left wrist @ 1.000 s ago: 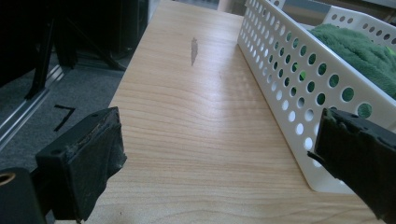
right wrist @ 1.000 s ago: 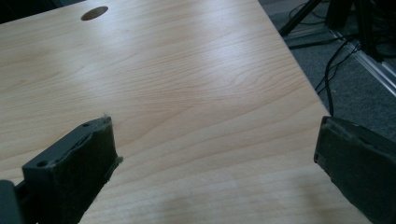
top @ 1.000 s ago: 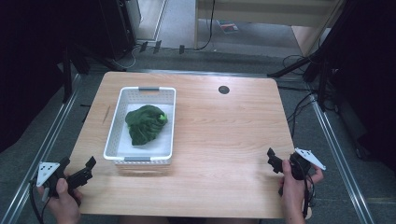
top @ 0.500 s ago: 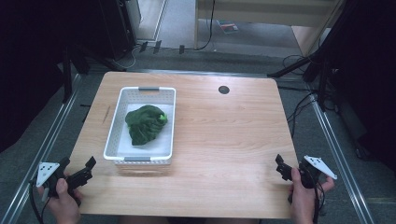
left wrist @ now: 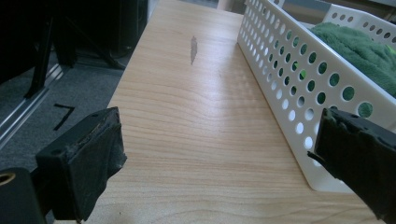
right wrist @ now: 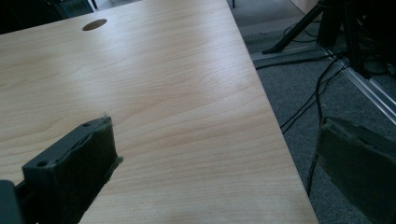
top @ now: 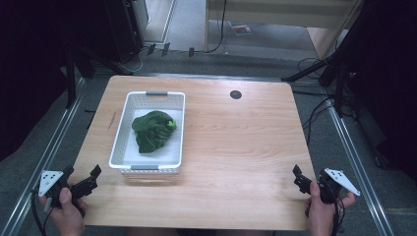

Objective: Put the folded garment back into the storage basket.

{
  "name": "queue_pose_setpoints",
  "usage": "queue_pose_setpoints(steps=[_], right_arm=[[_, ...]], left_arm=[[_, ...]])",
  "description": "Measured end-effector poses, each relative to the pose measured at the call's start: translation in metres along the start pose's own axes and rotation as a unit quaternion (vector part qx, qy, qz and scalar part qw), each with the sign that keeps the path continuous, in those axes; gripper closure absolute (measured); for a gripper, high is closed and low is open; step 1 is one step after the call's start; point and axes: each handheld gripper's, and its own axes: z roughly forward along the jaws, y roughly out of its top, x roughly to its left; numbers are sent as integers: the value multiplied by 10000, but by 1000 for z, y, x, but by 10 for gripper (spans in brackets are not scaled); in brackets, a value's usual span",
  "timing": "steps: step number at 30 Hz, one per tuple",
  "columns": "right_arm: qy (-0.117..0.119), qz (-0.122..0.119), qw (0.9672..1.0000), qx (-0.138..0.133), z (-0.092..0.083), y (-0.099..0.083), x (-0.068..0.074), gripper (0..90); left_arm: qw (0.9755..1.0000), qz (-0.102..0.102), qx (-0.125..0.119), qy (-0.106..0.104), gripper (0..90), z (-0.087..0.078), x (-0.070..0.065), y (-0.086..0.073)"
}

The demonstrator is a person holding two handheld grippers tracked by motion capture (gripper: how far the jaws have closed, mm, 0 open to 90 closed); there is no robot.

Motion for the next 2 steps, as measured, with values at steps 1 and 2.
queue_pose_setpoints(steps=[1,2], right_arm=[[2,15,10000,-2,0,0,0,0],[15,26,10000,1,0,0,-1,0]], left_arm=[[10000,-5,-1,7,18,0,0,0],[10000,-1,6,9,18,0,0,0]])
